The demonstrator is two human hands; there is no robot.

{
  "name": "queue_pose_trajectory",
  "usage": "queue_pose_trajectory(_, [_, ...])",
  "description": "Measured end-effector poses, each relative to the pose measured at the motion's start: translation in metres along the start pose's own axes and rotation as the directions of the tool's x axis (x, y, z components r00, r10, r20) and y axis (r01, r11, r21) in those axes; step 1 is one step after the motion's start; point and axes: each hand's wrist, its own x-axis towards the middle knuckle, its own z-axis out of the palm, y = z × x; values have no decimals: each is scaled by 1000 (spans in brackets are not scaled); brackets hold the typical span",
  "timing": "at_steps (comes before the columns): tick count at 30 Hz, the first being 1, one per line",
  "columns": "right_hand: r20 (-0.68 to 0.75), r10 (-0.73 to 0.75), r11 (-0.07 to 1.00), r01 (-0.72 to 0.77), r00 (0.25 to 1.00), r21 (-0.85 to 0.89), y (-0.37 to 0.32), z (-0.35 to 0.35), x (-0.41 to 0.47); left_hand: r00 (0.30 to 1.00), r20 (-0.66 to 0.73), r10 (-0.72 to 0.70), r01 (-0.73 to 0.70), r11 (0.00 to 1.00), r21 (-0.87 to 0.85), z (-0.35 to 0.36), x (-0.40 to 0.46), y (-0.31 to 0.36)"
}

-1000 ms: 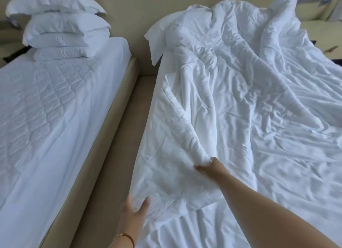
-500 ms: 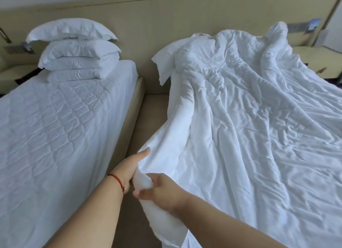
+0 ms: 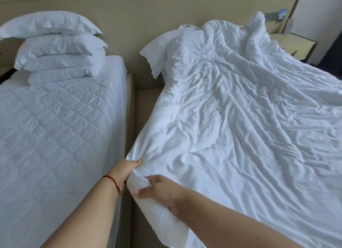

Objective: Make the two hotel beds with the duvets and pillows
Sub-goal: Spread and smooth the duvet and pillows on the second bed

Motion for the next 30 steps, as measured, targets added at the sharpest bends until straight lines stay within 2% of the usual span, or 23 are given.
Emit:
queue_pose_trajectory(4, [57,58,998,-58,997,-4,14,40,16,999,-35,-41,41,999,-6,-45,-8,-27])
queue_pose_trajectory(8, [106,99,992,-90,989,-84,35,80,20,996,8,-94,94,996,-6,-81,-27,-55])
queue_pose_trajectory(12, [81,129,991,-125,988,-55,33,70,4,997,52,-58,61,997,-47,-75,-25,-62])
queue_pose_trajectory(14, [0,145,987,-145,989,-63,21,46,1,995,96,8,-3,999,-44,-56,-26,-51])
queue_pose_trajectory(16, [-190,92,989,-111,977,-94,6,14,5,977,196,88,-88,996,-7,-30,-34,-39])
queue_pose_trajectory(19, [-457,-54,977,-48,888,-209,-18,-32,10,921,346,176,-198,980,28,15,-53,-24])
queue_pose_trajectory(20, [-497,-74,971,-52,865,-235,-25,-44,7,903,380,201,-234,971,44,31,-60,-19])
queue_pose_trajectory(22, [-551,-21,970,-116,834,-214,-38,-62,-3,867,436,240,-298,952,68,61,-75,-12])
queue_pose_trajectory(25, [-570,32,975,-152,821,-164,-49,-89,-22,814,510,277,-386,915,120,103,-92,-4])
queue_pose_trajectory(27, [-571,24,972,-152,821,-178,-51,-111,-35,805,522,283,-414,898,151,131,-99,-1])
queue_pose_trajectory(30, [-633,-26,960,-156,774,-231,-47,-158,-56,795,543,270,-413,897,158,180,-107,2])
